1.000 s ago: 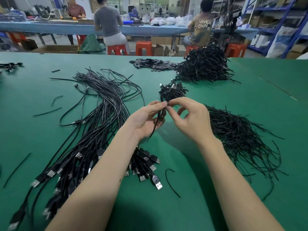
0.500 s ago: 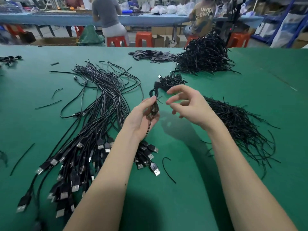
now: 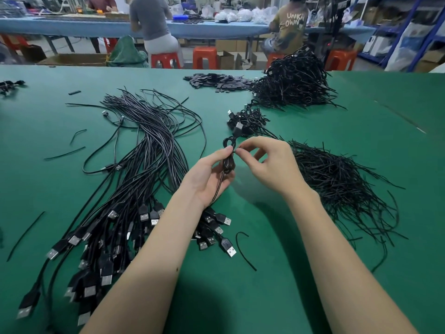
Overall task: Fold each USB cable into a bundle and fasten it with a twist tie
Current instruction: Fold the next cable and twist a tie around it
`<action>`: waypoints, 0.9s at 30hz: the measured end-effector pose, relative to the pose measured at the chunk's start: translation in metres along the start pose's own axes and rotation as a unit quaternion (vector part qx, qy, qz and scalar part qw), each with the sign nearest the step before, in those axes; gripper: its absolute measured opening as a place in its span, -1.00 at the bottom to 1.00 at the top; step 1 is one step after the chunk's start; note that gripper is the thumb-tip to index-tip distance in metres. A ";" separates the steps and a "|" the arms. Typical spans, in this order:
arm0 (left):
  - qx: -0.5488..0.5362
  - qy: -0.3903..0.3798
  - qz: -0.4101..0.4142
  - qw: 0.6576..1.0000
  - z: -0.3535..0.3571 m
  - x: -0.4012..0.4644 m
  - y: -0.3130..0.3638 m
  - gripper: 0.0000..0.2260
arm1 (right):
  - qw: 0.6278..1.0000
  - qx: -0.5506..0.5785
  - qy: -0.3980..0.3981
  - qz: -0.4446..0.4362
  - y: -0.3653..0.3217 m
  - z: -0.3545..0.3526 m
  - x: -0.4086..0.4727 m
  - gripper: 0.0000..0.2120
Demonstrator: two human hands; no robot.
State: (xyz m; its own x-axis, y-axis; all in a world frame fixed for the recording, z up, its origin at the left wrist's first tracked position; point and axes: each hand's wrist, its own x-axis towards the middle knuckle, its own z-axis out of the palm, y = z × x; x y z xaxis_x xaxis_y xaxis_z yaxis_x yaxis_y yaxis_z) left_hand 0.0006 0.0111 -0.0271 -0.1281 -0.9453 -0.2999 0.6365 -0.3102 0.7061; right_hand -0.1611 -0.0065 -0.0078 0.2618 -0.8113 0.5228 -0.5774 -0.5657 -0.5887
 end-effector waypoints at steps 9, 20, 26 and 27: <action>0.036 -0.009 0.046 0.998 -0.001 -0.003 0.000 -0.85 | 0.856 0.391 -0.117 0.318 -0.015 0.008 0.005 -0.93; -0.010 0.010 0.009 1.000 0.002 -0.005 0.000 -0.83 | 0.999 0.002 0.003 -0.050 0.010 0.008 -0.003 -0.94; 0.005 0.020 0.010 1.000 0.000 -0.002 0.000 -0.84 | 0.999 0.021 -0.015 -0.028 0.006 0.012 -0.003 -0.87; 0.005 0.017 0.011 1.000 0.001 -0.002 0.000 -0.84 | 0.997 0.065 -0.030 0.013 0.003 0.013 -0.002 -0.84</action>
State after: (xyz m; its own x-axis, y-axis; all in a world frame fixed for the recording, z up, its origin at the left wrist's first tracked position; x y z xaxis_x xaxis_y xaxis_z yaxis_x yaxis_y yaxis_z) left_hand 0.0005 0.0134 -0.0262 -0.0891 -0.9480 -0.3055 0.6315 -0.2909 0.7188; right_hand -0.1536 -0.0085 -0.0191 0.2958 -0.8316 0.4701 -0.4803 -0.5548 -0.6794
